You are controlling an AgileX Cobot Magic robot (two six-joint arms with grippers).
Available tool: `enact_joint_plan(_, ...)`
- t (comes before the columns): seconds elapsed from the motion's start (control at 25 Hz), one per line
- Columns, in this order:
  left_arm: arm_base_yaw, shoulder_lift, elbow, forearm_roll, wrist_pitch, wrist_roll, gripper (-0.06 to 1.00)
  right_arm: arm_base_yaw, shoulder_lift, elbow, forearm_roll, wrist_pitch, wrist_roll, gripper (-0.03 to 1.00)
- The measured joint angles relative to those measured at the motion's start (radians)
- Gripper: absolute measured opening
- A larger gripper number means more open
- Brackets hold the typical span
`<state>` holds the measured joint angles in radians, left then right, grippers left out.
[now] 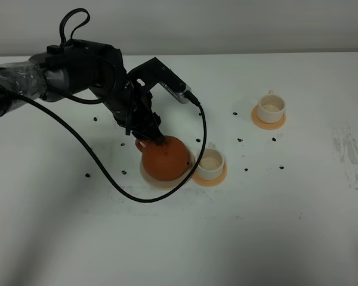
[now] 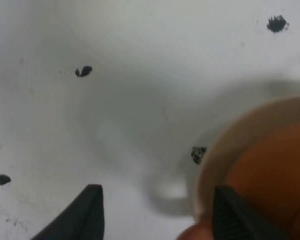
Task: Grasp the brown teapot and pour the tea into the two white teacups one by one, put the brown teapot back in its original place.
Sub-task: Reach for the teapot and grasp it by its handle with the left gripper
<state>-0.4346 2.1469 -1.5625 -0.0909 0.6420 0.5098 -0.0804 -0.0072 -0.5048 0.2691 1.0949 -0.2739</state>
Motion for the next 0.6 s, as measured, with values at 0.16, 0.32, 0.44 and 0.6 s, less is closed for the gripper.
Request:
enact_joint_plan(0.16,0.0,-0.022,0.0,0.001,0.019,0.001,0.51,0.0,0.0,0.0,0.0,0.0,0.0,0.38)
enact_joint_plan(0.32,0.0,-0.027,0.0,0.001,0.03,0.002,0.51,0.0,0.0,0.0,0.0,0.0,0.0,0.36)
enact_joint_plan(0.44,0.0,-0.027,0.0,0.002,0.031,0.002,0.51,0.0,0.0,0.0,0.0,0.0,0.0,0.34)
enact_joint_plan(0.6,0.0,-0.027,0.0,0.018,0.028,0.002,0.51,0.0,0.0,0.0,0.0,0.0,0.0,0.32)
